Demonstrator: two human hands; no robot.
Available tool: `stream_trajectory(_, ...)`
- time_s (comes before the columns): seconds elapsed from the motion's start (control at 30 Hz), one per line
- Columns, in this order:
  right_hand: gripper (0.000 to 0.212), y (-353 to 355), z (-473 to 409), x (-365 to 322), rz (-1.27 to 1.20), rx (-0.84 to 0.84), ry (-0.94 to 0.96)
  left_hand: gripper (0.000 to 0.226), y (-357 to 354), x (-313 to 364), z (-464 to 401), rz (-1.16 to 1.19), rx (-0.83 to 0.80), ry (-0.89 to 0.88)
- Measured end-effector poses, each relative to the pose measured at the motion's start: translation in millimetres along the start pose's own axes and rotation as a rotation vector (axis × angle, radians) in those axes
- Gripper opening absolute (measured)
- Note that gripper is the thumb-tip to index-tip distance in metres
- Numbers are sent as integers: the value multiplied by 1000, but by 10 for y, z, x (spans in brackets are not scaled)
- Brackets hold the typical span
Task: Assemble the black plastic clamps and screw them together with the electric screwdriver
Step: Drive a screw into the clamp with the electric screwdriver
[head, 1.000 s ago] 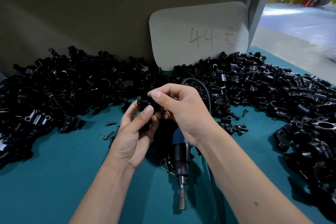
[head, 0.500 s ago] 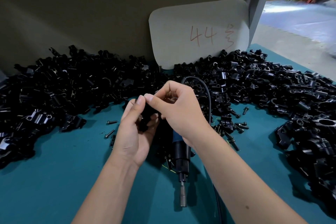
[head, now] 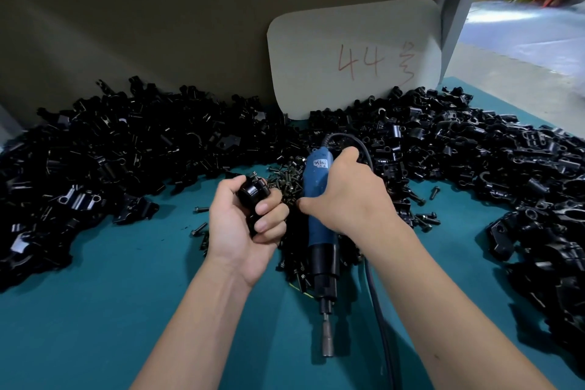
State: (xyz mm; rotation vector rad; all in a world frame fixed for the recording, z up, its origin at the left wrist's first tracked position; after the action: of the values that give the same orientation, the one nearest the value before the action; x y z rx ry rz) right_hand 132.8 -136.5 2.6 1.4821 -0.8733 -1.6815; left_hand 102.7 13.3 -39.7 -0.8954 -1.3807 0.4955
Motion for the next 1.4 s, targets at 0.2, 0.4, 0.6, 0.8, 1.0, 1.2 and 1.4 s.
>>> stream_trajectory(0.2,49,76,-139,203,-532,-120,122,43,-10,-18,-17,-55,-15,0)
stream_trajectory(0.4,58,184,-174,238,-1215,-248,151,25,67,17,0,-297,102,-82)
stream_trajectory(0.6,36,192,-82,22,-1789,-306,268,31,115,137,17,-464,249,-190)
stream_trajectory(0.8,22,47,-55,-62,-1622,-313,301,26,144,165,39,-425,245,-215)
stream_trajectory(1.0,25,-158,-37,-46,-1625,-401,189,19,184,211,28,-493,189,-236)
stream_trajectory(1.2,27,12,-47,-35,-1820,-205,246,23,152,194,25,-606,177,-189)
stream_trajectory(1.4,30,515,62,258,-1877,440,269,22,63,229,32,-1064,104,-163)
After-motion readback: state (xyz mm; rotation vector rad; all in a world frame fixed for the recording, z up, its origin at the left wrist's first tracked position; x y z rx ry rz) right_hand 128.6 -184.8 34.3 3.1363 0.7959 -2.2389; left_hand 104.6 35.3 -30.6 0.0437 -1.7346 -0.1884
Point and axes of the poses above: each hand's wrist, its own z-axis away from the middle knuckle, its own y-axis out of the back of the hand, x = y × z, the point moved 7 cm from there along -z, towards the middle knuckle, and after that the axes turned 11 degrees about -x, right-handed, at the moved point
